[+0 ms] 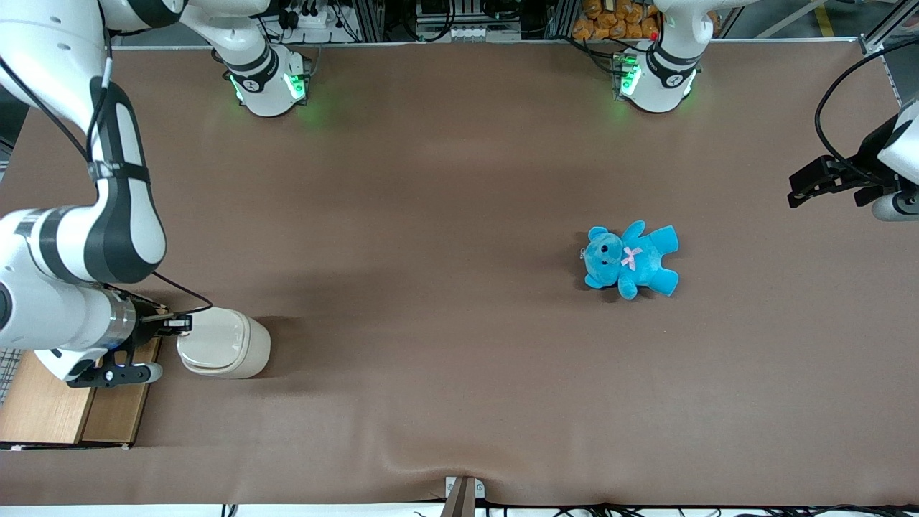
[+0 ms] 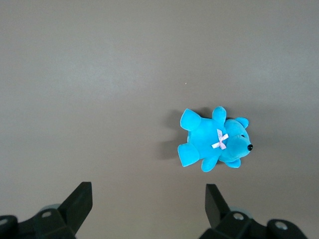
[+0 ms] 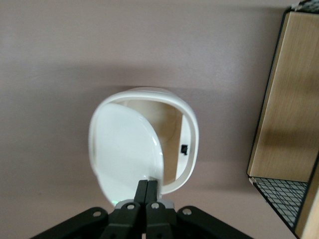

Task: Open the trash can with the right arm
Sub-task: 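Lower the right gripper onto the lid edge and lift it open, then raise the right gripper away from the opened trash can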

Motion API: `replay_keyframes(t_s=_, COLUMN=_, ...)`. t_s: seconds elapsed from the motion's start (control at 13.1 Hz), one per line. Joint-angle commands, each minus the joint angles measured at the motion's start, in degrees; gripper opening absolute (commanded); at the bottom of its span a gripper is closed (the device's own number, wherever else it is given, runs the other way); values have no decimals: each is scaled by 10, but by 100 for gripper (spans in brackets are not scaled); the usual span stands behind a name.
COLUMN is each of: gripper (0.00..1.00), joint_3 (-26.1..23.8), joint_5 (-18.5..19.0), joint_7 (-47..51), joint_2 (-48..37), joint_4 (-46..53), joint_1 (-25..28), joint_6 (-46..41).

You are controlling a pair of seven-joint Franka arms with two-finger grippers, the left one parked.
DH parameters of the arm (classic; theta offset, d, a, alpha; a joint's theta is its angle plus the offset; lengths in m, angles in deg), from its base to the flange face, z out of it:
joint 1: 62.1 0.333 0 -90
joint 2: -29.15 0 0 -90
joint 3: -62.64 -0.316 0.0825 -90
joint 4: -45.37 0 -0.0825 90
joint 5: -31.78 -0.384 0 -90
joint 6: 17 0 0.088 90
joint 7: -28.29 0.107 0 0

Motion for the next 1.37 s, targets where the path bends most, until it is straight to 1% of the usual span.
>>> replay_keyframes(t_s=0.0, gripper=0, joint_3=-3, joint_5=1, joint_7=2, joint_2=-27, joint_4=2, joint_1=5, joint_6=-30)
replay_keyframes(t_s=0.08, gripper=9, joint_3=-3, joint_5=1, joint_7=2, joint_2=-34, joint_4=3, joint_1=5, joint_6=-41)
replay_keyframes(t_s=0.15, gripper=34, joint_3=-1, joint_5=3, joint_7=2, joint_2=-42, joint_4=9, joint_1=9, joint_6=-55)
replay_keyframes(t_s=0.23, gripper=57, joint_3=-2, joint_5=2, joint_7=2, joint_2=-46, joint_4=14, joint_1=5, joint_6=-62)
replay_keyframes(t_s=0.3, gripper=100, joint_3=-3, joint_5=-2, joint_7=-1, joint_2=-54, joint_4=15, joint_1=-1, joint_6=-64)
replay_keyframes(t_s=0.46, gripper=100, joint_3=-1, joint_5=-8, joint_7=-4, joint_2=-80, joint_4=14, joint_1=-12, joint_6=-65)
replay_keyframes(t_s=0.68, gripper=100, joint_3=2, joint_5=-7, joint_7=-5, joint_2=-113, joint_4=10, joint_1=-17, joint_6=-114)
replay_keyframes(t_s=0.84, gripper=100, joint_3=3, joint_5=-6, joint_7=-5, joint_2=-132, joint_4=7, joint_1=-22, joint_6=-130)
replay_keyframes(t_s=1.14, gripper=100, joint_3=3, joint_5=-7, joint_7=-11, joint_2=-226, joint_4=-69, joint_1=-31, joint_6=-138)
replay_keyframes(t_s=1.29, gripper=100, joint_3=3, joint_5=-7, joint_7=-12, joint_2=-284, joint_4=-132, joint_1=-33, joint_6=-133)
